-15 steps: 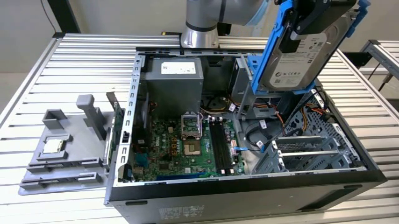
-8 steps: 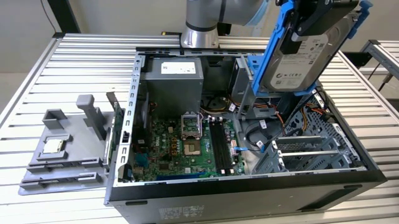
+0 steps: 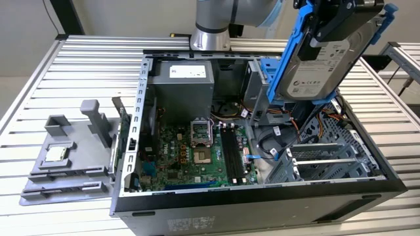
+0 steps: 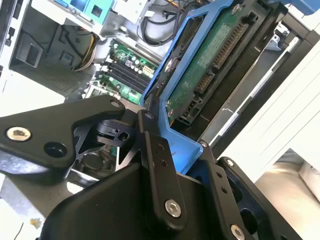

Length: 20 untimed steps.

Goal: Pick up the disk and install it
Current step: 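Pick up the disk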

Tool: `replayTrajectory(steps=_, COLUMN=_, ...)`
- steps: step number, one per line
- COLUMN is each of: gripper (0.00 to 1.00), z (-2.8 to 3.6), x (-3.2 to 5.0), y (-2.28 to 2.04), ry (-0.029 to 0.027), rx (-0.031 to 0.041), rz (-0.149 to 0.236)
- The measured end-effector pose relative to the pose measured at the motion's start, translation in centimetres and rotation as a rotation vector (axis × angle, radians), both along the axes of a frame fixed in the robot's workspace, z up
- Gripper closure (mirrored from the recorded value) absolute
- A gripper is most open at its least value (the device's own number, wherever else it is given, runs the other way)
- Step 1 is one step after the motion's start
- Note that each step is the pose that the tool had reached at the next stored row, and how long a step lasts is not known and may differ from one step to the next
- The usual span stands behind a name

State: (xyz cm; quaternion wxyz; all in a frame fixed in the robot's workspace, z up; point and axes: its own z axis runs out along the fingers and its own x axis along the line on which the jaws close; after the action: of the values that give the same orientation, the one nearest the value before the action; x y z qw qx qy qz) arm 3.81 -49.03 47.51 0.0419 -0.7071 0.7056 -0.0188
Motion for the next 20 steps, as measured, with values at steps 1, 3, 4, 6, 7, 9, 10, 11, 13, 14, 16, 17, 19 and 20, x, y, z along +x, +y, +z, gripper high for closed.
replayTrajectory(steps=1, gripper=1.00, z=0.00, x=0.03, y=-0.10, ry=0.0000, rx=-0.0001, rz=-0.002)
replayTrajectory(steps=3, gripper=1.00, z=0.00, x=0.09, y=-0.33, ry=0.0000, rx=0.0000, rz=-0.005)
replayTrajectory(steps=4, gripper=1.00, z=0.00, x=0.12, y=-0.47, ry=0.0000, rx=0.0000, rz=-0.007)
replayTrajectory(steps=6, gripper=1.00, z=0.00, x=0.18, y=-0.78, ry=0.0000, rx=0.0000, rz=-0.009)
replayTrajectory(steps=7, gripper=1.00, z=0.00, x=0.21, y=-0.95, ry=0.0000, rx=0.0000, rz=-0.010)
replayTrajectory(steps=9, gripper=1.00, z=0.00, x=0.28, y=-1.32, ry=0.0000, rx=0.0000, rz=-0.011)
replayTrajectory(steps=10, gripper=1.00, z=0.00, x=0.32, y=-1.52, ry=0.0000, rx=0.0000, rz=-0.012)
replayTrajectory(steps=11, gripper=1.00, z=0.00, x=0.36, y=-1.71, ry=0.0000, rx=0.0000, rz=-0.012)
replayTrajectory(steps=13, gripper=1.00, z=0.00, x=0.42, y=-2.10, ry=0.0000, rx=0.0000, rz=-0.013)
replayTrajectory(steps=14, gripper=1.00, z=0.00, x=0.45, y=-2.30, ry=0.0000, rx=0.0000, rz=-0.014)
replayTrajectory(steps=16, gripper=1.00, z=0.00, x=0.51, y=-2.68, ry=0.0000, rx=0.0000, rz=-0.015)
replayTrajectory(steps=17, gripper=1.00, z=0.00, x=0.55, y=-2.87, ry=0.0000, rx=-0.0001, rz=-0.016)
replayTrajectory(steps=19, gripper=1.00, z=0.00, x=0.62, y=-3.26, ry=0.0000, rx=0.0000, rz=-0.017)
replayTrajectory(steps=20, gripper=1.00, z=0.00, x=0.66, y=-3.46, ry=0.0000, rx=0.0000, rz=-0.018)
